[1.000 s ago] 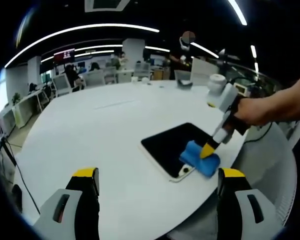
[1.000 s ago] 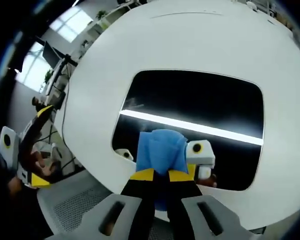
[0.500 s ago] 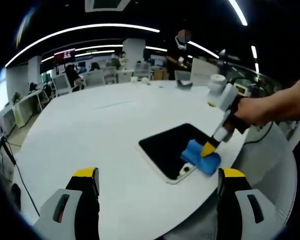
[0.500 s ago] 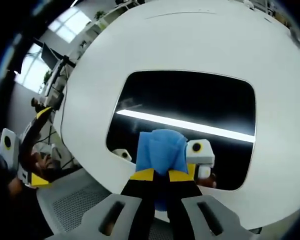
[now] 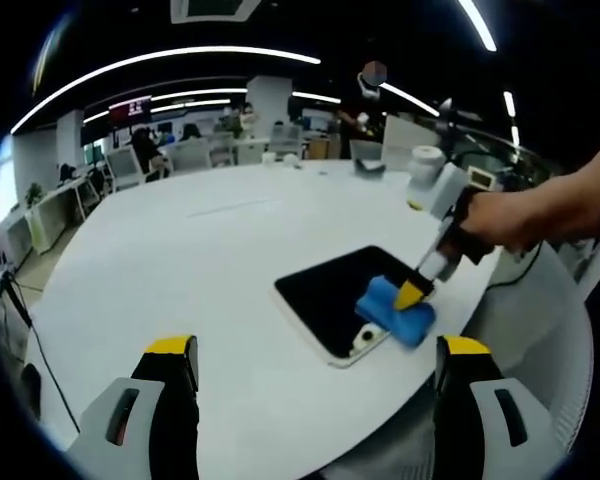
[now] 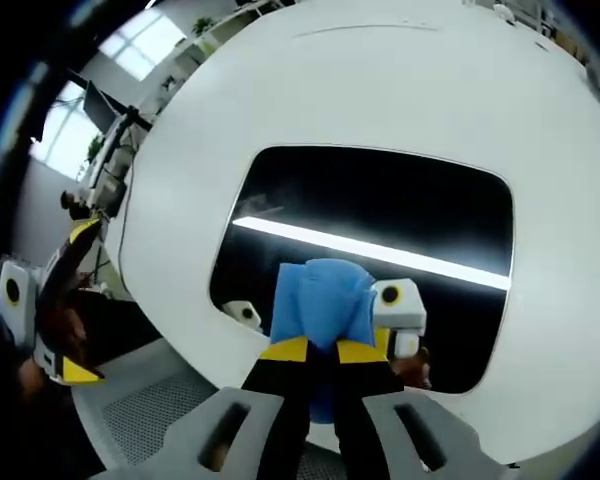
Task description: Wipe the mirror surface with the cleaning cloth until all visible marks leave the cleaned area.
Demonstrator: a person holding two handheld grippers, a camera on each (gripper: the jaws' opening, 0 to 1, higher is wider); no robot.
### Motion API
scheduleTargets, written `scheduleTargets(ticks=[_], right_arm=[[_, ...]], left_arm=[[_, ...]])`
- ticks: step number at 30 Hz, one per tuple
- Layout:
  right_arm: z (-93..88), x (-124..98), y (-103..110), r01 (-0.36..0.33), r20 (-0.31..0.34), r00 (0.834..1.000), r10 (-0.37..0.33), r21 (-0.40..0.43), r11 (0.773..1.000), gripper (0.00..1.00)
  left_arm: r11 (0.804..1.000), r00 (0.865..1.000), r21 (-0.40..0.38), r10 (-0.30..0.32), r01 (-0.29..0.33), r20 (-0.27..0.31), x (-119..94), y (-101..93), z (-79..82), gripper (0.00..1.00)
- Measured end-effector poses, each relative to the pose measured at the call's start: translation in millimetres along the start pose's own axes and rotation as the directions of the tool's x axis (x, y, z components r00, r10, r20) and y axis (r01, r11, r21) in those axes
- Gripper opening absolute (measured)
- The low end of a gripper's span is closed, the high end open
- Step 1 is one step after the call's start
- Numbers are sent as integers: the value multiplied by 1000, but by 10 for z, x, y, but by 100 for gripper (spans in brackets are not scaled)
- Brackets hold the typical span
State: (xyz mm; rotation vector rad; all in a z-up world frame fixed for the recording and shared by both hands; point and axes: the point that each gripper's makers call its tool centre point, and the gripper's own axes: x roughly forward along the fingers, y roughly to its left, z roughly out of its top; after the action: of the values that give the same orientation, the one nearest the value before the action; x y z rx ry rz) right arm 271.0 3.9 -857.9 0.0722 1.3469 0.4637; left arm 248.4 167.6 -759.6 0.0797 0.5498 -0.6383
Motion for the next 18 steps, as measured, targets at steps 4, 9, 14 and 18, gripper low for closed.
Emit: scheduleTargets(ticks=[4, 9, 14, 18], right_arm=[[57, 11, -15, 5, 1, 1000, -5, -8, 1000, 2], [151, 13, -43, 5, 0, 1000, -5, -9, 1000, 2], [265, 21, -79, 15, 2, 1000, -15, -11, 1000, 2], [358, 45, -110, 23, 2, 1000, -23, -18, 1000, 2]], left_arm=[[1000, 1000, -8, 5, -5, 4, -6, -12, -6, 99], [1000, 1000, -8, -3, 3, 3, -22, -53, -28, 99], [1000, 1000, -9, -4, 4, -6, -63, -69, -64, 99], [1000, 1000, -12, -3, 3, -10, -82, -64, -82, 99]])
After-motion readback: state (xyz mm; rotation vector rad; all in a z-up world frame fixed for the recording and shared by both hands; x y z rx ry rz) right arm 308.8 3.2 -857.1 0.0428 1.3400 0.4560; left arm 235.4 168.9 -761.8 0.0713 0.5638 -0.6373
